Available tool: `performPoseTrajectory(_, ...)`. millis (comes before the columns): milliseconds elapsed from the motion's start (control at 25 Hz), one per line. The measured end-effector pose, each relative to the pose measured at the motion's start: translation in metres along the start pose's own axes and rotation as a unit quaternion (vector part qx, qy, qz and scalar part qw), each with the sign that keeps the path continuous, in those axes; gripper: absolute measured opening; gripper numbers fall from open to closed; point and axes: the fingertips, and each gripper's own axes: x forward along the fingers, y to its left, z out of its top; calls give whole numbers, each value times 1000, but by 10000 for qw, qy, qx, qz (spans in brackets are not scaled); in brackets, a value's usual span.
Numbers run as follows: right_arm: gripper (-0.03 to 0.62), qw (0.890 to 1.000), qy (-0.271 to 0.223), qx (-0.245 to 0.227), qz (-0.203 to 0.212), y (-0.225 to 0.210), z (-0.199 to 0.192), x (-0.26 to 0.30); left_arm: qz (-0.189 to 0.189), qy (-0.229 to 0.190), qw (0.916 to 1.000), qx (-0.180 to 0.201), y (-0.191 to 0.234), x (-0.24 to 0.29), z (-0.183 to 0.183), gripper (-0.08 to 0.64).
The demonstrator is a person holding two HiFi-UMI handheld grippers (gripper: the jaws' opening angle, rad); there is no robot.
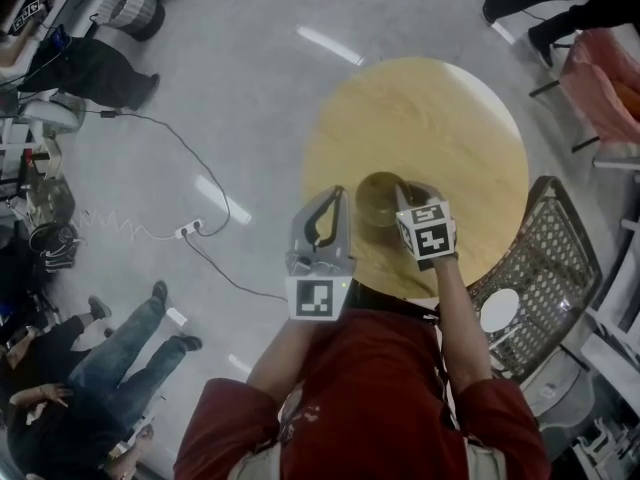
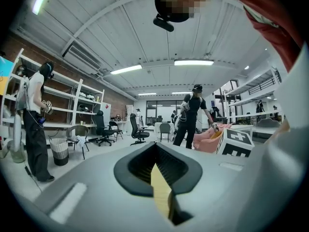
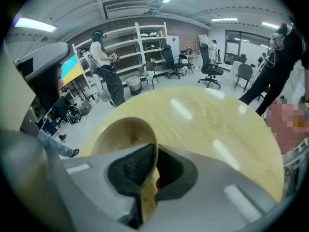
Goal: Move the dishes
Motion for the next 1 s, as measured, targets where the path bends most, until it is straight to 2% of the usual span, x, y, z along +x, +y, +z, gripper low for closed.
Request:
performPoseTrajectory(40,12,10000,-9,18,-24,-1,-1,-2,-62,48,9999,119,-2,-1,-1,8)
performPoseTrajectory(120,12,10000,-33,52,-56,-2,-1,-5,35,-28,9998,-210,-3,-1,1,8)
performPoseTrajectory(200,12,9999,-62,110,-83,-1,-2,-9,64,-130,9993,-353,-4,-2,5,8)
performPoseTrajectory(480,12,9986,-325,313,-264,-3,1,-33,-172,-226,9992,-289,-16,-6,14,8)
performPoseTrajectory(640,12,9963,-549,556,-367,-15,-1,-56,-487,-176,9984,209,-37,-6,19,8)
performPoseTrajectory(760,12,9930,-761,764,-481,-23,-2,-74,-474,-347,9981,-187,-48,-6,27,8)
performPoseTrajectory(1000,12,9824,-1252,1129,-806,-42,-9,-118,-786,-544,9954,-106,-78,-5,45,8)
